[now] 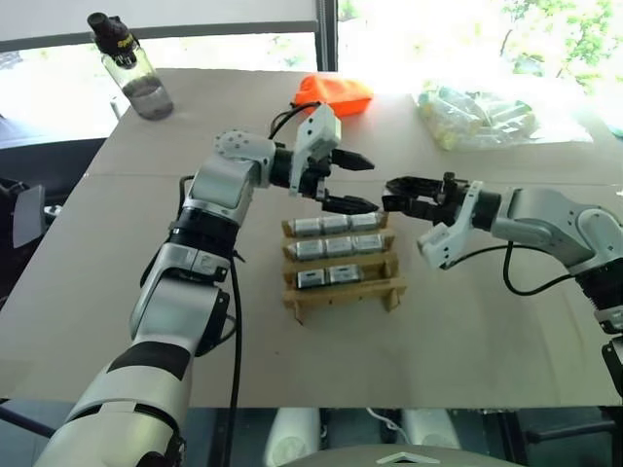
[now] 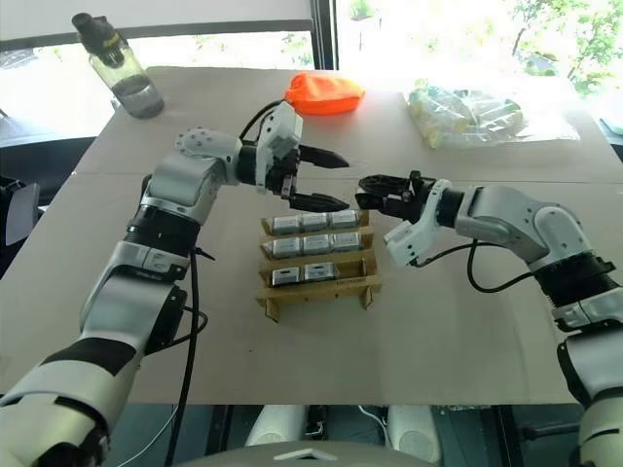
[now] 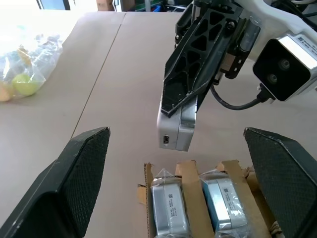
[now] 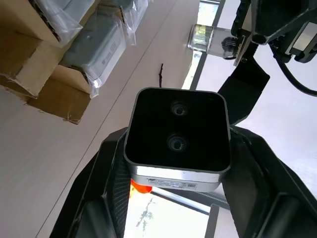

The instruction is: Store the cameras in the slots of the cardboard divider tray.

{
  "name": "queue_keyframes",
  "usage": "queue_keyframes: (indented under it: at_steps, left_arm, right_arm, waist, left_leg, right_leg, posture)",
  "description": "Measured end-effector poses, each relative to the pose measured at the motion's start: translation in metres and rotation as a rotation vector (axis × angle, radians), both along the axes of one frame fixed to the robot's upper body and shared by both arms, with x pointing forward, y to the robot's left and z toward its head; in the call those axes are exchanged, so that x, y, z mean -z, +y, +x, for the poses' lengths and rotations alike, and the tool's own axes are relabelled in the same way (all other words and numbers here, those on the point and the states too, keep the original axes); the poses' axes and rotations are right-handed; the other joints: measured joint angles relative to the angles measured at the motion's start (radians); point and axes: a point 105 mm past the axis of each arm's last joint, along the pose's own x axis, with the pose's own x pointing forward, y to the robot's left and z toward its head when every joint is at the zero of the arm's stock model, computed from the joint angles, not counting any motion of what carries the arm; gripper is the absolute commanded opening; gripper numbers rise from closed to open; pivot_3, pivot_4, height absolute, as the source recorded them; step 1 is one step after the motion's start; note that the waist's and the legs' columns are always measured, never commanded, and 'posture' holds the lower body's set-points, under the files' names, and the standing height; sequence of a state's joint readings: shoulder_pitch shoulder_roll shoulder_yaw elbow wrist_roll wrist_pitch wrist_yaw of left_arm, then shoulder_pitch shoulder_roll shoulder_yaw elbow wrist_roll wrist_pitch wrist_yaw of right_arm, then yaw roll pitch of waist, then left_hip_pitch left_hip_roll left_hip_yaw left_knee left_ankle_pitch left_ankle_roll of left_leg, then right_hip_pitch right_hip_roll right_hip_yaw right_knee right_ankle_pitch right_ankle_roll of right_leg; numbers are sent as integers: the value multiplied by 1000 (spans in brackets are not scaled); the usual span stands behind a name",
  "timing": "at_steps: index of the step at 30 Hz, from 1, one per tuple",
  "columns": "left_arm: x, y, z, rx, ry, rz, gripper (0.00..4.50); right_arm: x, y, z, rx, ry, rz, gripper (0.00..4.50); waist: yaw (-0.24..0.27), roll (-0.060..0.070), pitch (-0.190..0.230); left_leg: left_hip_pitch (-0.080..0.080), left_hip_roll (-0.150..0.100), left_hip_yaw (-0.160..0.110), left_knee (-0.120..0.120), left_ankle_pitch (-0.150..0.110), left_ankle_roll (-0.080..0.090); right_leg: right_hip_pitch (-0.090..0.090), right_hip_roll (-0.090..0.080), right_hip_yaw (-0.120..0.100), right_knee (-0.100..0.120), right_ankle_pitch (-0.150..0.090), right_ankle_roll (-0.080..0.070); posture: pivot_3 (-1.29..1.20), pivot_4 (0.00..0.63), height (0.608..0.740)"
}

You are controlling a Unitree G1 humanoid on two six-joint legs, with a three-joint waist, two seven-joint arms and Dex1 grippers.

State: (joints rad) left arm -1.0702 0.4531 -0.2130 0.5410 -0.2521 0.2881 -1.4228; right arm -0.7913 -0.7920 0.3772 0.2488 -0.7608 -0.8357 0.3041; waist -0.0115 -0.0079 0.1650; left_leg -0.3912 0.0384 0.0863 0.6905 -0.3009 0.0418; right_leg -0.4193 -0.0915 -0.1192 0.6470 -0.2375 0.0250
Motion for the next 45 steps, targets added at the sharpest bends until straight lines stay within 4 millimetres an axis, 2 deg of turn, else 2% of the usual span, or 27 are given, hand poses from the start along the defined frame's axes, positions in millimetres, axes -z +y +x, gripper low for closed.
queue_keyframes:
  at_steps: [4, 10, 13, 15, 18, 19, 25, 27, 29, 34, 35, 36, 37, 39, 40, 41, 44, 45]
  left_arm:
    - [2, 1, 1, -12, 16, 13, 4500]
    - [5, -7, 1, -9, 26, 8, 4500]
    - [8, -10, 3, -19, 39, 1, 3768]
    - [9, -11, 3, -20, 43, -1, 2969]
    - [7, -12, 4, -19, 36, -3, 1534]
    - [7, -11, 4, -22, 28, 2, 797]
    - [7, -12, 4, -22, 23, 4, 753]
    - [7, -12, 4, -21, 23, 3, 753]
    - [7, -16, 3, -11, 27, -4, 753]
    - [8, -23, -3, -7, 37, -9, 753]
    - [10, -25, -6, -16, 34, -12, 753]
    - [12, -26, -15, -21, 8, -12, 753]
    - [13, -25, -16, -22, 8, -10, 753]
    - [19, -25, -27, -42, 9, -9, 753]
    - [20, -25, -29, -41, 10, -11, 753]
    - [24, -27, -37, -33, 24, -13, 753]
    - [39, -36, -61, -33, 47, 1, 753]
    - [39, -37, -62, -36, 48, 2, 753]
  right_arm:
    - [-6, 3, 3, -5, -18, 5, 2027]
    - [-3, 8, 4, -19, -4, 12, 2027]
    - [-6, 11, 4, -27, -10, 16, 2027]
    - [-8, 13, 4, -34, -14, 20, 2027]
    - [-7, 16, 3, -45, -13, 24, 2027]
    - [-7, 16, 3, -47, -10, 26, 2027]
    - [-7, 16, 3, -44, -5, 24, 2027]
    - [-7, 15, 3, -42, 2, 25, 3021]
    - [-6, 15, 2, -35, 28, 36, 3747]
    - [1, -3, -1, 33, 145, 116, 3747]
    - [0, -12, -1, 63, 158, 130, 3747]
    - [9, -37, 0, 156, 210, 151, 3747]
    - [11, -41, 0, 173, 219, 150, 3747]
    - [23, -62, -3, 256, 305, 205, 3747]
    - [24, -64, -4, 263, 314, 212, 3747]
    - [31, -73, -5, 303, 365, 241, 3747]
    - [49, -94, -20, 409, 655, 475, 3747]
    - [51, -96, -21, 417, 685, 492, 3747]
  waist:
    - [0, 0, 0]
    - [1, 0, 0]
    - [0, 0, 0]
    - [0, 0, 0]
    - [0, 0, 0]
    - [0, 0, 0]
    - [0, 0, 0]
    - [0, 0, 0]
    - [1, 0, 0]
    - [2, 0, 0]
    - [3, 0, 0]
    - [5, 0, 0]
    - [4, 0, 0]
    - [4, 0, 0]
    - [4, 0, 0]
    - [4, 0, 0]
    - [9, 0, 0]
    - [9, 0, 0]
  left_leg:
    - [0, 0, 0, 0, 0, 0]
    - [-1, 0, 0, 0, 0, 0]
    - [0, 0, -1, 0, 0, 0]
    - [0, 0, -1, 0, 0, 0]
    - [0, 0, -1, 0, 0, 0]
    - [0, 0, -1, 0, 0, 0]
    - [-1, 0, -1, 0, 0, 0]
    - [0, 0, -1, 0, 0, 0]
    - [-1, 0, -1, 1, 0, 0]
    - [-1, 0, -3, 1, 0, 0]
    - [-2, 0, -4, 1, 0, 0]
    - [-2, 1, -5, 1, 0, 0]
    - [-2, 1, -5, 1, 0, 0]
    - [-1, 1, -6, 1, 0, 0]
    - [-1, 1, -6, 0, 0, 0]
    - [0, 1, -9, 1, 0, 0]
    - [3, 1, -12, 7, 0, 0]
    - [4, 1, -12, 9, 0, 0]
  right_leg:
    - [0, 0, 0, 0, 0, 0]
    - [0, 0, 0, 0, 0, 0]
    - [0, 0, -1, 0, 0, 0]
    - [0, 0, -1, 0, 0, 0]
    - [0, 0, -1, 0, 0, 0]
    - [0, 0, -1, 0, 0, 0]
    - [0, 0, -1, 0, 0, 0]
    - [0, 0, -1, 0, 0, 0]
    - [0, 0, -1, 0, 0, 0]
    - [1, -2, -2, 0, 0, 0]
    - [1, -2, -3, 0, 0, 0]
    - [3, -3, -4, 0, 0, 0]
    - [3, -3, -4, 0, 0, 0]
    - [3, -3, -4, -1, 0, 0]
    - [4, -3, -4, -1, 0, 0]
    - [4, -3, -4, 0, 0, 0]
    - [8, -3, -4, 4, 0, 0]
    - [8, -3, -3, 6, 0, 0]
  posture:
    - [0, 150, 726]
    - [0, 150, 726]
    - [0, 150, 726]
    - [0, 150, 726]
    - [0, 150, 726]
    - [0, 150, 726]
    - [0, 150, 726]
    - [0, 150, 726]
    - [0, 150, 726]
    - [0, 150, 726]
    - [0, 150, 726]
    - [0, 150, 726]
    - [0, 150, 726]
    - [0, 150, 726]
    - [0, 150, 726]
    - [0, 150, 726]
    - [0, 150, 726]
    - [0, 150, 726]
